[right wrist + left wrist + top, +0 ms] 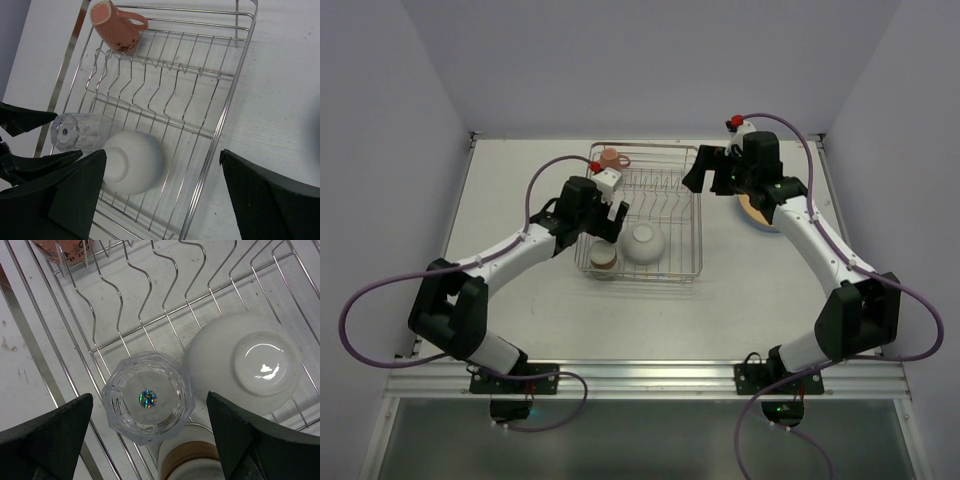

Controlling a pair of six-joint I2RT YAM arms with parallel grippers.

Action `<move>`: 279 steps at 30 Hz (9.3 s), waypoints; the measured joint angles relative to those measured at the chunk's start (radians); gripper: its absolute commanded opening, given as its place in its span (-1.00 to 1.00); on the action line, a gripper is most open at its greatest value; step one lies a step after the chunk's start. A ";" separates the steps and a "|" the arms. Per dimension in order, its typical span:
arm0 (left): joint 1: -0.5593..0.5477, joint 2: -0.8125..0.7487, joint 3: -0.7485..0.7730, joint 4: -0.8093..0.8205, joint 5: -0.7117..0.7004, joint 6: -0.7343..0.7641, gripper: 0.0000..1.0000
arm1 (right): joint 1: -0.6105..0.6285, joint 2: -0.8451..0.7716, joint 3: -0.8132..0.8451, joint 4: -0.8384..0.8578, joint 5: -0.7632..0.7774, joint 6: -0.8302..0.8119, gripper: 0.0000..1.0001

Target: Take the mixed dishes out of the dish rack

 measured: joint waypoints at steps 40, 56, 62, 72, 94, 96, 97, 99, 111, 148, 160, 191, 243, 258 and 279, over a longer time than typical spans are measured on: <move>0.000 0.005 0.072 -0.053 -0.001 -0.028 -0.41 | 0.005 0.014 0.005 -0.005 0.000 0.000 0.98; 0.000 -0.365 0.034 -0.010 0.083 -0.145 -0.45 | 0.005 -0.154 -0.120 0.172 -0.197 0.060 0.98; 0.000 -0.425 0.027 0.038 0.200 -0.201 -0.56 | 0.005 -0.174 -0.184 0.362 -0.406 0.127 0.98; 0.000 -0.523 -0.155 0.329 0.390 -0.387 -0.57 | 0.006 -0.174 -0.253 0.566 -0.609 0.201 0.98; 0.000 -0.686 -0.279 0.561 0.237 -0.492 -0.55 | 0.005 -0.092 -0.288 1.084 -0.977 0.549 0.81; 0.000 -0.674 -0.279 0.571 0.238 -0.499 -0.55 | 0.005 -0.069 -0.294 1.162 -1.002 0.613 0.79; 0.000 -0.665 -0.279 0.578 0.239 -0.500 -0.55 | 0.004 -0.057 -0.298 1.210 -1.016 0.649 0.78; 0.000 -0.647 -0.279 0.592 0.243 -0.501 -0.55 | 0.004 -0.036 -0.302 1.302 -1.034 0.716 0.74; 0.000 -0.515 -0.278 0.641 0.344 -0.518 -0.57 | 0.004 0.024 -0.302 1.557 -1.089 0.917 0.63; -0.059 -0.447 -0.278 0.757 0.378 -0.518 -0.56 | -0.010 0.067 -0.302 1.625 -1.106 1.064 0.37; -0.092 -0.426 -0.278 0.800 0.379 -0.518 -0.55 | -0.011 0.078 -0.301 1.629 -1.114 1.133 -0.88; -0.102 -0.631 -0.320 0.639 0.172 -0.405 0.98 | -0.045 0.150 -0.274 1.657 -1.117 1.233 -1.00; -0.102 -0.617 -0.309 0.462 0.035 -0.333 1.00 | 0.020 0.119 0.238 -0.399 0.403 0.028 -1.00; -0.102 -0.616 -0.309 0.459 0.006 -0.314 1.00 | 0.020 0.352 0.305 -0.418 0.430 0.010 -1.00; -0.102 -0.602 -0.309 0.459 0.002 -0.307 1.00 | 0.020 0.472 0.363 -0.417 0.446 -0.002 -0.76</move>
